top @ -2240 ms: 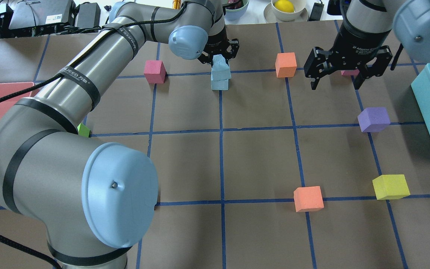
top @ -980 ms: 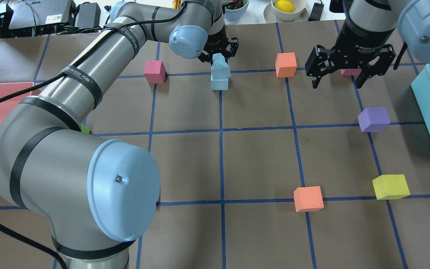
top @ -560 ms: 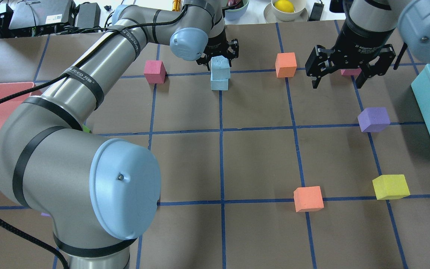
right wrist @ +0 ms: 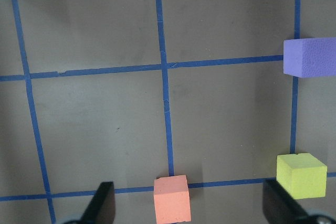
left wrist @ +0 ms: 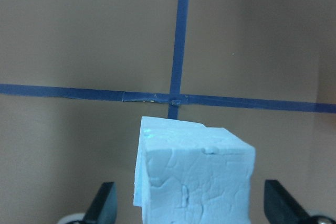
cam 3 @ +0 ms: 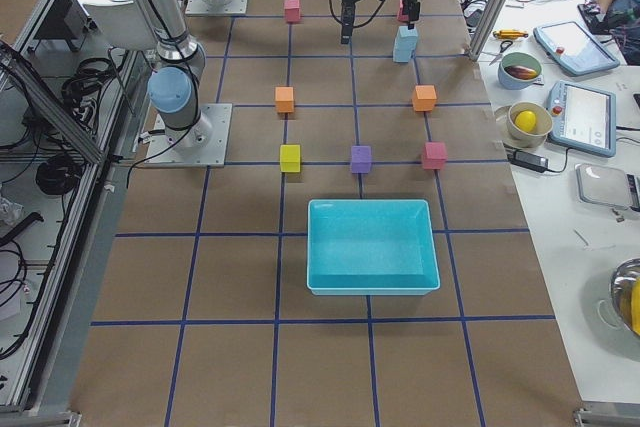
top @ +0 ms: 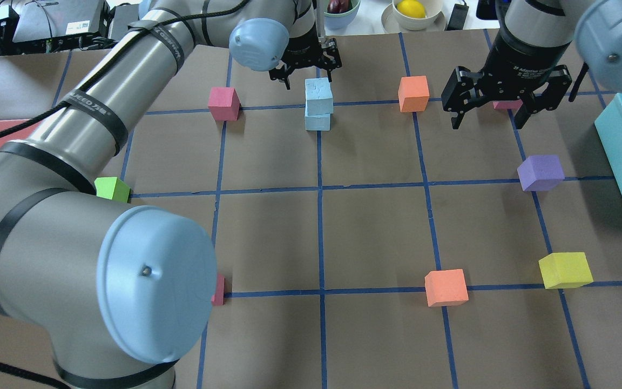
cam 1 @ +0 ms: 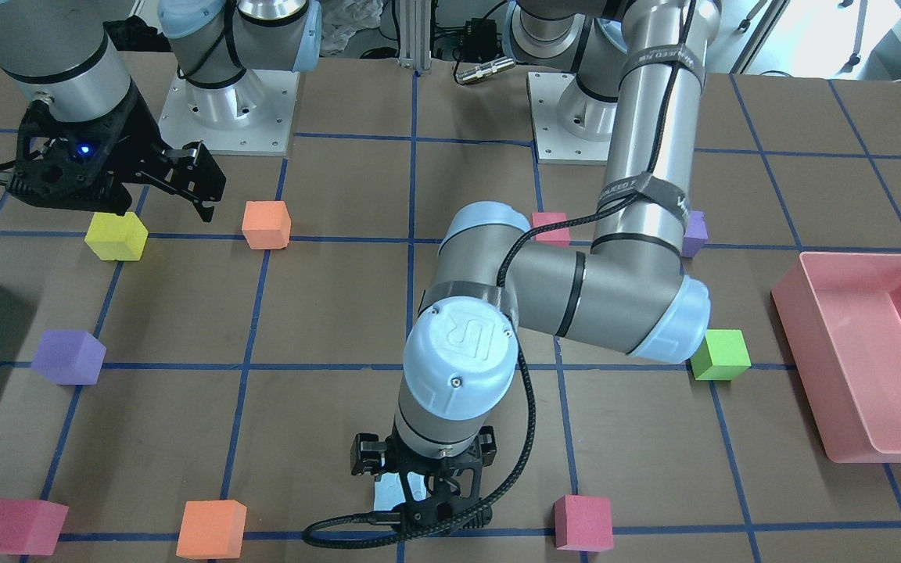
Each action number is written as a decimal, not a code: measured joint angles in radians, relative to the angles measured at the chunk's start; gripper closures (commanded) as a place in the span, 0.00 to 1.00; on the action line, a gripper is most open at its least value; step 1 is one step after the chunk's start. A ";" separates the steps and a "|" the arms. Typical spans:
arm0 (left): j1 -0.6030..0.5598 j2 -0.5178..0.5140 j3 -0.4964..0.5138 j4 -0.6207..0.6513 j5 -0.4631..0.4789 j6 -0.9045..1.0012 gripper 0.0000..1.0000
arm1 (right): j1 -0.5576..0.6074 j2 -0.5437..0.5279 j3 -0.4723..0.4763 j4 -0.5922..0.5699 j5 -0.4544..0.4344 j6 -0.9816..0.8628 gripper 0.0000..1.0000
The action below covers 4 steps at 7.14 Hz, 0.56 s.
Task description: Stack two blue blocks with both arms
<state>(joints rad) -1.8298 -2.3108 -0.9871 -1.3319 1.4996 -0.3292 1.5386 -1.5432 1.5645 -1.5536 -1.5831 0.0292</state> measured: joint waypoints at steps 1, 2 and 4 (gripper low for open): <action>0.017 0.068 -0.014 -0.105 0.023 0.065 0.00 | 0.000 0.000 0.001 0.001 0.000 0.000 0.00; 0.036 0.152 -0.041 -0.216 0.069 0.148 0.00 | -0.001 -0.001 0.002 0.001 0.000 0.000 0.00; 0.093 0.344 -0.166 -0.337 0.117 0.265 0.00 | -0.001 -0.002 0.003 0.000 0.000 0.000 0.00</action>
<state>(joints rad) -1.7369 -1.9672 -1.1530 -1.6687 1.6170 -0.0647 1.5375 -1.5450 1.5676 -1.5537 -1.5831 0.0291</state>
